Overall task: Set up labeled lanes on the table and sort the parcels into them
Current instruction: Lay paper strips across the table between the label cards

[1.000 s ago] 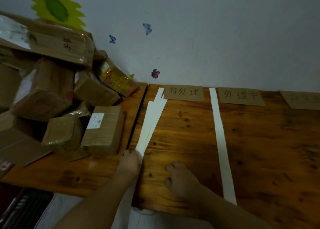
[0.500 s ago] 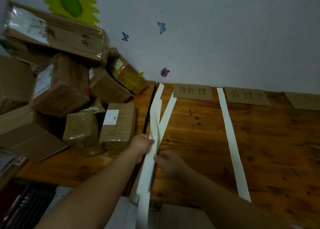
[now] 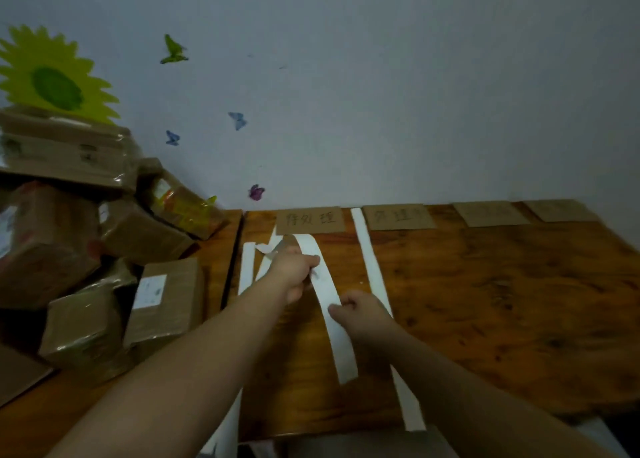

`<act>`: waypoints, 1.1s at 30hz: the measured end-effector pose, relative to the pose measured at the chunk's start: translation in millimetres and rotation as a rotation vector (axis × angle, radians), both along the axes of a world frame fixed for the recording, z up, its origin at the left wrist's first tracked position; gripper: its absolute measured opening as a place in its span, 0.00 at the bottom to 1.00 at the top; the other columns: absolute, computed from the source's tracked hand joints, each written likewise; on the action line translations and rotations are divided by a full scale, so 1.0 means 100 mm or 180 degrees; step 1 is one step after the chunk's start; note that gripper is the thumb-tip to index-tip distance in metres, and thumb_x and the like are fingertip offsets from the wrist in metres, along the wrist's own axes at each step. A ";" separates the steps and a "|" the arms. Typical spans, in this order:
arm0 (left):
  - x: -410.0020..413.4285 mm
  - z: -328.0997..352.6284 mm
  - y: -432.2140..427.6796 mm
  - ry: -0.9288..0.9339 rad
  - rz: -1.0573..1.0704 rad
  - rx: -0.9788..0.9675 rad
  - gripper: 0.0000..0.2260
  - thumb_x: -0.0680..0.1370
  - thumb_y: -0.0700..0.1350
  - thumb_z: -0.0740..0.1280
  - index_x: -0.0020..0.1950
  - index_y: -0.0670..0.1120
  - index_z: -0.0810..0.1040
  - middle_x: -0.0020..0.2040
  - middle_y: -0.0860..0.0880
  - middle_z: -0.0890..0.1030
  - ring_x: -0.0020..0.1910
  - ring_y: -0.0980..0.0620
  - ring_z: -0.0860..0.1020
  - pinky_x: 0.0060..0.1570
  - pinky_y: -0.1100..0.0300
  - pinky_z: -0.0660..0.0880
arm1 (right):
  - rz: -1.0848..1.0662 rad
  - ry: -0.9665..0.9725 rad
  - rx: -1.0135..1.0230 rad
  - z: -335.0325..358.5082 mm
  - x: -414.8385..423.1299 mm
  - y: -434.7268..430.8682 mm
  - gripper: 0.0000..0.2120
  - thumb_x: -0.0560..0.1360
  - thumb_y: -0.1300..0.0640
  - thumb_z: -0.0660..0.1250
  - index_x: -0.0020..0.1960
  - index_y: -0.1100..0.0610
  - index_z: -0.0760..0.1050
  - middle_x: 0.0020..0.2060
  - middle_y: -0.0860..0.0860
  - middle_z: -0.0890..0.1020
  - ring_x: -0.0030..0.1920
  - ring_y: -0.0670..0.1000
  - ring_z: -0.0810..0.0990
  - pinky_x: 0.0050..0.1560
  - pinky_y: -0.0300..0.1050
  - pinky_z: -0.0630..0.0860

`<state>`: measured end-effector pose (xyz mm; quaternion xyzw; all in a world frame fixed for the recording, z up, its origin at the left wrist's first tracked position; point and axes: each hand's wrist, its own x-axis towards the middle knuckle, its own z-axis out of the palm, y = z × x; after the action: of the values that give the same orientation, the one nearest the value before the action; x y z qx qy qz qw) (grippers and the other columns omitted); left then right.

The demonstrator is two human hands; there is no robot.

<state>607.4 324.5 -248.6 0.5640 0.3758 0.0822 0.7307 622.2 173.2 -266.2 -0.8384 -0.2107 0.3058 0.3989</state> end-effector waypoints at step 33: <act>3.88 -0.31 -2.46 0.0030 -0.0700 0.1042 0.20 0.76 0.36 0.65 0.67 0.46 0.67 0.57 0.44 0.77 0.49 0.47 0.78 0.45 0.52 0.80 | -0.0567 0.0224 -0.0982 -0.57 3.16 -2.94 0.02 0.78 0.52 0.65 0.50 0.47 0.72 0.46 0.43 0.74 0.44 0.42 0.75 0.41 0.33 0.71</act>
<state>995.6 78.2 -279.2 0.7133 0.2970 0.0592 0.6320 937.7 -120.8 -323.5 -0.8938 -0.0720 0.3270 0.2982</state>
